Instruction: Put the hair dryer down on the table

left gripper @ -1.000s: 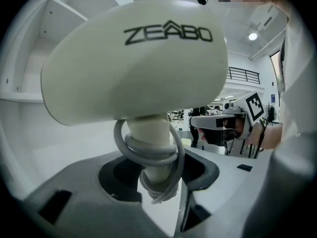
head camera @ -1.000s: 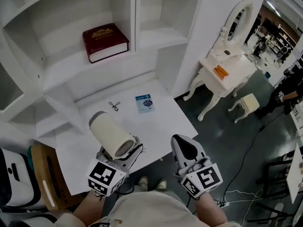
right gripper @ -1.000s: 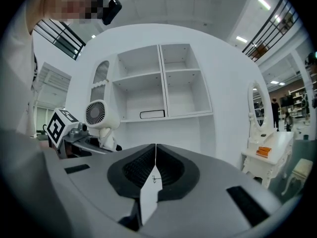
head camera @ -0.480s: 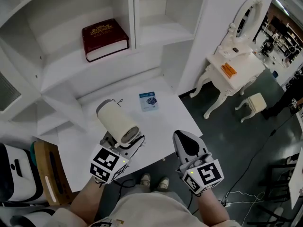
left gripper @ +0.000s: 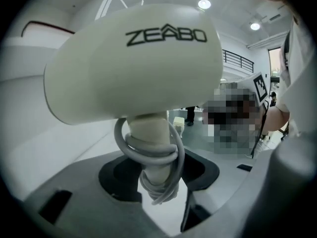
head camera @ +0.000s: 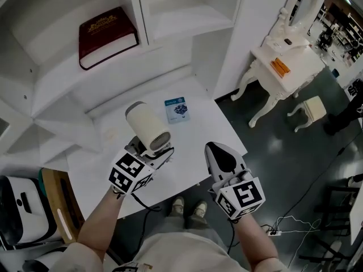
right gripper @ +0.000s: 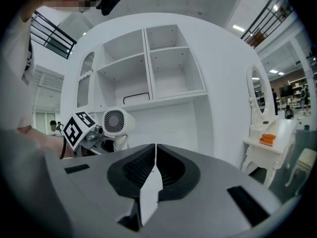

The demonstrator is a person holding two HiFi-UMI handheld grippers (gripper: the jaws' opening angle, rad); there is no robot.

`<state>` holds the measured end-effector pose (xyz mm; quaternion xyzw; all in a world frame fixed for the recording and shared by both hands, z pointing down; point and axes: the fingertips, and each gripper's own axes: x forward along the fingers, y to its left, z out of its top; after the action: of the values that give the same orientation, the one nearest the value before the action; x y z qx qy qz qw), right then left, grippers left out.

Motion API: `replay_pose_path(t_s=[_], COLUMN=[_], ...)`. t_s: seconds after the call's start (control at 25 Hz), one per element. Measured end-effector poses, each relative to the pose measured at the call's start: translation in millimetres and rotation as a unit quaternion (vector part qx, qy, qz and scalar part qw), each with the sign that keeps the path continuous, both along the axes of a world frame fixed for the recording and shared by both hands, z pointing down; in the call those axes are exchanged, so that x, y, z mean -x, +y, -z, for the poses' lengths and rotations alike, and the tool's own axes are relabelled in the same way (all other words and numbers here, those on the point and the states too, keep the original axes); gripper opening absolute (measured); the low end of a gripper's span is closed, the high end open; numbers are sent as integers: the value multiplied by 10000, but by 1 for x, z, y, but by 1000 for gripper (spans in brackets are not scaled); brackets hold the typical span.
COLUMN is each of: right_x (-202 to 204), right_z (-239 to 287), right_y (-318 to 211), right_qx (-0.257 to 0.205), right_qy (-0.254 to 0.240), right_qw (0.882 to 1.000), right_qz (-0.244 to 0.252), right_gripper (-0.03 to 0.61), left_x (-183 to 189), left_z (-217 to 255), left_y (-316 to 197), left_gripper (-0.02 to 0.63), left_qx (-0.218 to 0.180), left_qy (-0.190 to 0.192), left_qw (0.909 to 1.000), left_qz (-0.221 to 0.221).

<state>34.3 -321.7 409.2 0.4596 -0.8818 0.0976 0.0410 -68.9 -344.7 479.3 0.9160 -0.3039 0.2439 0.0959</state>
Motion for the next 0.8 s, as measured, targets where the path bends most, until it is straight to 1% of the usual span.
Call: replay_pose_path(t_s=[0.12,0.28,0.44,0.64,0.8], right_x=[1,8,11,8,1], right_z=[-21,-49,-74,-107,-123], right_y=[-13,-28,-41,-54,-61], right_qx=[218,429,590,925,1181], right_qy=[-38,25,63,32,-54], right_qw=[9998,9990,9980,9955,9929], right_qz=[-8,129,226,189,110], right_gripper=[21,21,21,21,21], left_x=[-8,-14,-20,-28,-33], left_z=[-34,-85,-136,-194,-240], left_y=[-11,-27,-41,-46,-43], left_gripper=[218,218,218,218,218], left_qx=[300,651,1081,1512,1988], left_qy=[-106,-283,-389,-734,-1157], left_qw=[9994,9973,9930,9842,9702], left_qz=[-122,-190,-262,-555,-760])
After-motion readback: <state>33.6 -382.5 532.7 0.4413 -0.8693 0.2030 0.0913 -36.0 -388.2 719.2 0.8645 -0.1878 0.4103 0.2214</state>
